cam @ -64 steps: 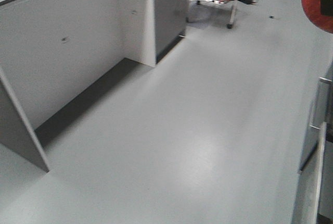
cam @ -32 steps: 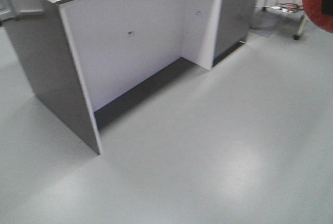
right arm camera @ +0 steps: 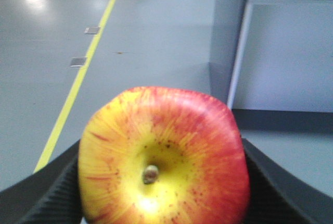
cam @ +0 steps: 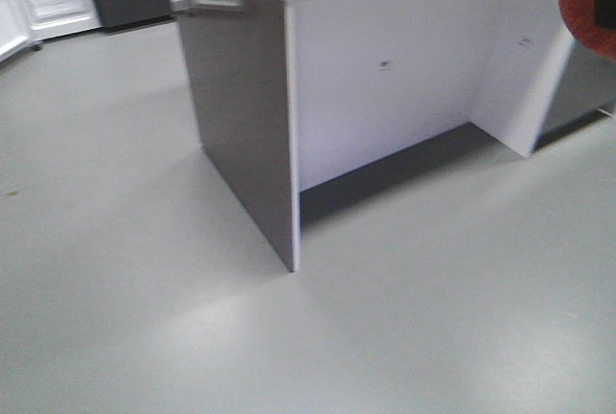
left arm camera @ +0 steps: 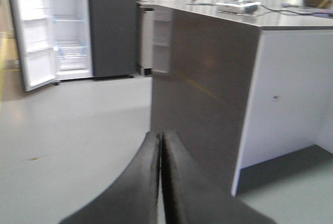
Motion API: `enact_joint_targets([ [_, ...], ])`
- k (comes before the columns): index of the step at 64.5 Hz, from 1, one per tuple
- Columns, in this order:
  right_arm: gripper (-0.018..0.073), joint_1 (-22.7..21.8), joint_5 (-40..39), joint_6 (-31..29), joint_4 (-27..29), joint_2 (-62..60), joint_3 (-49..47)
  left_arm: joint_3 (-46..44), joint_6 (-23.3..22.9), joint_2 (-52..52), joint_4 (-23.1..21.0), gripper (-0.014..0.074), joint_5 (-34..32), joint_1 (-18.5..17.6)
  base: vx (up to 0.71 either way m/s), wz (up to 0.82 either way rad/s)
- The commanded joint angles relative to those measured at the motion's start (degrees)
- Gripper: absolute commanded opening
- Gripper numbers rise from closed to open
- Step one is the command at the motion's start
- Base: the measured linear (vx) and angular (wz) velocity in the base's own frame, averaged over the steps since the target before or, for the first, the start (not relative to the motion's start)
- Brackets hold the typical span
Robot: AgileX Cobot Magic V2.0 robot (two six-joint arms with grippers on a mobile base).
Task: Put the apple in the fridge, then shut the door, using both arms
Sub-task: 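Drive the base away from the counter holding the apple in the right gripper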
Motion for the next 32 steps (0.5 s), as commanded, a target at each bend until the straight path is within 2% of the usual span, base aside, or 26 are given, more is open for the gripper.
enact_joint_targets([
  [1,-0.0006,-0.1,-3.5,-0.1,2.7,-0.5,-1.8,1.6,-0.5,-0.8,-0.2,-0.0006,-3.9,-0.2,0.01,0.56],
  [17,-0.0006,-0.1,-3.5,-0.1,2.7,-0.5,-1.8,1.6,-0.5,-0.8,-0.2,-0.0006,-3.9,-0.2,0.02,0.48],
  [32,-0.0006,-0.1,-3.6,-0.1,2.7,-0.5,-1.8,1.6,-0.5,-0.8,-0.2,-0.0006,-3.9,-0.2,0.05,0.3],
])
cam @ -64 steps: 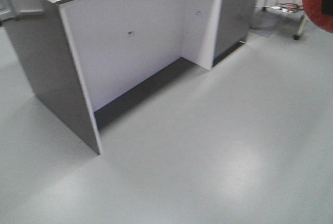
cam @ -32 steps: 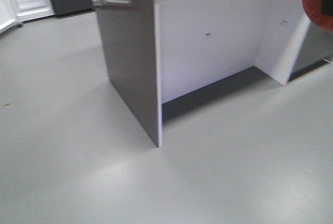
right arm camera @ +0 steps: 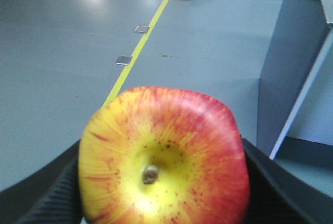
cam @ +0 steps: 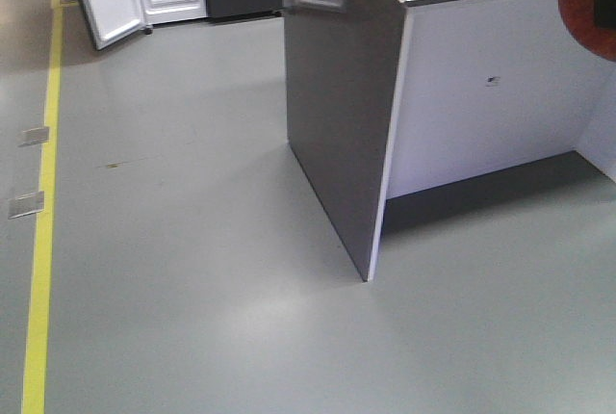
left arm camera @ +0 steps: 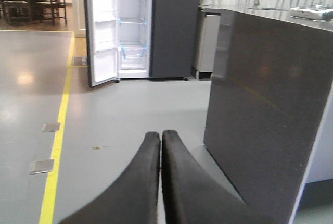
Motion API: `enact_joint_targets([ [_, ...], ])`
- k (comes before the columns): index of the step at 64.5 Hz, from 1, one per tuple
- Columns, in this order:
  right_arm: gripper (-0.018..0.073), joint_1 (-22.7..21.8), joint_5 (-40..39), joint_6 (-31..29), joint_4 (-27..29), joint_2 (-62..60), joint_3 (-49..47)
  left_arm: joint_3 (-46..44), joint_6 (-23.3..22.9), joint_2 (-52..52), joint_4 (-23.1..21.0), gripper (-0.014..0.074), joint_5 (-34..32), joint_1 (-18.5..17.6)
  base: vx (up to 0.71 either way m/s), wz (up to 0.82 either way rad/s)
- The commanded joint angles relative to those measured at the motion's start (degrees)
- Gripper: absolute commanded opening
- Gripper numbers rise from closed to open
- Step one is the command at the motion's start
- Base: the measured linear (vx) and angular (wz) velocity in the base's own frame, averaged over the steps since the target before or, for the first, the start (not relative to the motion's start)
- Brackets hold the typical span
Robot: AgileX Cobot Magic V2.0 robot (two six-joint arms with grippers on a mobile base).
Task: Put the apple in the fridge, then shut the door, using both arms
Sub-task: 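Drive the base away from the counter holding the apple in the right gripper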
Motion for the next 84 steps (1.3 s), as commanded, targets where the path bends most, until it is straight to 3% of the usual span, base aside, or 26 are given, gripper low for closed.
enact_joint_targets([
  [1,-0.0006,-0.1,-3.6,-0.1,2.6,-0.5,-1.8,1.6,-0.5,-0.8,-0.2,-0.0006,-3.9,-0.2,0.05,0.27],
  [65,-0.0006,-0.1,-3.6,-0.1,2.6,-0.5,-1.8,1.6,-0.5,-0.8,-0.2,-0.0006,-3.9,-0.2,0.09,0.35],
  [84,-0.0006,-0.1,-3.6,-0.1,2.6,-0.5,-1.8,1.6,-0.5,-0.8,-0.2,-0.0006,-3.9,-3.1,0.11,0.28],
])
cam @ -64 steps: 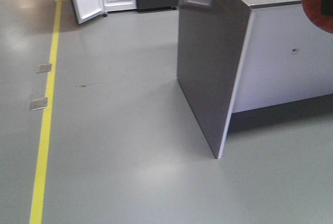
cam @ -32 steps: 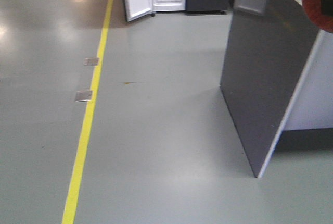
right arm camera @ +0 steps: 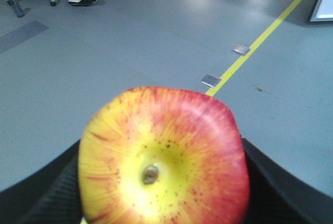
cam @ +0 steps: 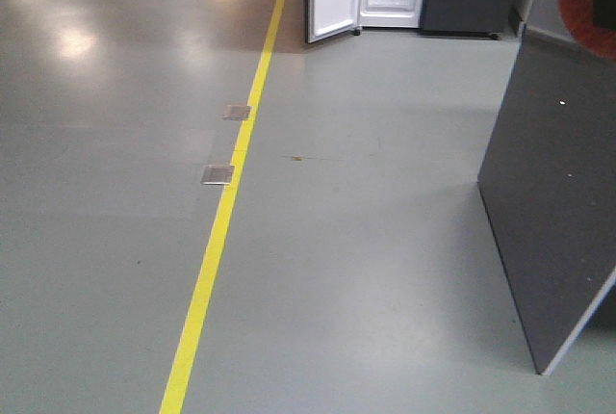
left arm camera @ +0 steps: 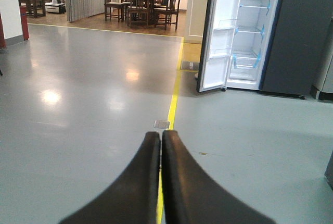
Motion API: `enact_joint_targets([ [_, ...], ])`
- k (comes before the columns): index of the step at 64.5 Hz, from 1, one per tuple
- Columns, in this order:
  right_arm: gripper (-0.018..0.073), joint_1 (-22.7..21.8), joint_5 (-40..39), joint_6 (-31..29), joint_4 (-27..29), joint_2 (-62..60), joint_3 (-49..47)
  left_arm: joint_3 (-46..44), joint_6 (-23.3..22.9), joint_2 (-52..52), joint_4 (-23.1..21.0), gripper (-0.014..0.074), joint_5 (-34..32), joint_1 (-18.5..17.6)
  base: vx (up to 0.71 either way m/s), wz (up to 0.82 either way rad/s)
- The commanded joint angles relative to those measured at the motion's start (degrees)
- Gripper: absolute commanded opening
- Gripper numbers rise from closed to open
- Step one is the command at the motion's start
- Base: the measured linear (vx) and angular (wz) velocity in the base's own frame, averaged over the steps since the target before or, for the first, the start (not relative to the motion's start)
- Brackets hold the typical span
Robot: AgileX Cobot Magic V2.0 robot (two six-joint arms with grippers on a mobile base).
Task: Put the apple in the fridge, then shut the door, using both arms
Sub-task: 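Drive the base away from the counter holding the apple in the right gripper, then drive toward the open white refrigerator with the apple held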
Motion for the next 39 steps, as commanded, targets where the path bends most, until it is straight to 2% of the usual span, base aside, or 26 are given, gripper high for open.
enact_joint_targets([
  [1,-0.0006,-0.1,-3.6,-0.1,2.6,-0.5,-1.8,1.6,-0.5,-0.8,-0.2,-0.0006,-3.9,-0.8,0.12,0.22],
  [39,-0.0006,-0.1,-3.6,-0.1,2.6,-0.5,-1.8,1.6,-0.5,-0.8,-0.2,-0.0006,-3.9,-0.8,0.14,0.13],
])
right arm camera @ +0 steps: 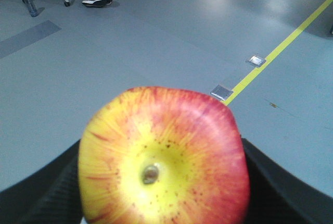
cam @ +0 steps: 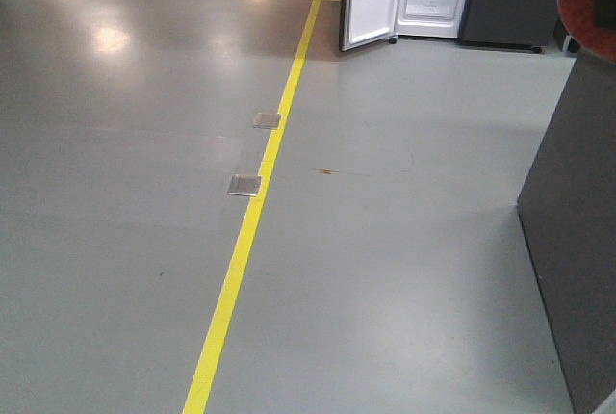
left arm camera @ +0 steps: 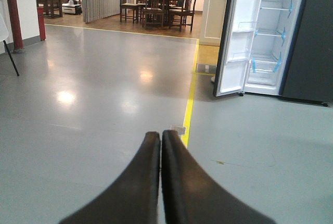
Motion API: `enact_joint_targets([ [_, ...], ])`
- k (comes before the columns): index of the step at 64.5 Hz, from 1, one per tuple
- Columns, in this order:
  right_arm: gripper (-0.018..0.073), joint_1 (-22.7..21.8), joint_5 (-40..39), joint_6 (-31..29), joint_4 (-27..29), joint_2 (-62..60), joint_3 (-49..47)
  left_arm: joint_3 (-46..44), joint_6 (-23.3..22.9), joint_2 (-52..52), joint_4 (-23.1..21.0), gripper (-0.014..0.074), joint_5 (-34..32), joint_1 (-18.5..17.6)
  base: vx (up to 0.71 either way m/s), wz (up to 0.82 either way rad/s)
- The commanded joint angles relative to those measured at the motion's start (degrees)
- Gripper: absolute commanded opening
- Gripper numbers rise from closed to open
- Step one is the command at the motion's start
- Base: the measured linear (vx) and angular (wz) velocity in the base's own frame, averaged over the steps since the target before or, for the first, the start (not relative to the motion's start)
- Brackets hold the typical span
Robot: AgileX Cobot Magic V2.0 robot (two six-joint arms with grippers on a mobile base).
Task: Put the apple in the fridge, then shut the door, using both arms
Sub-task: 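Drive toward the open white refrigerator with the apple held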
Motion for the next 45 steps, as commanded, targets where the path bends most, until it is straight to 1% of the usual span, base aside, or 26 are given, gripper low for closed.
enact_joint_targets([
  [1,-0.0006,-0.1,-3.6,-0.1,2.7,-0.5,-1.8,1.6,-0.5,-0.8,-0.2,-0.0006,-3.9,-0.4,0.17,0.03],
  [45,-0.0006,-0.1,-3.6,-0.1,2.7,-0.5,-1.8,1.6,-0.5,-0.8,-0.2,-0.0006,-3.9,-0.4,0.19,-0.05],
])
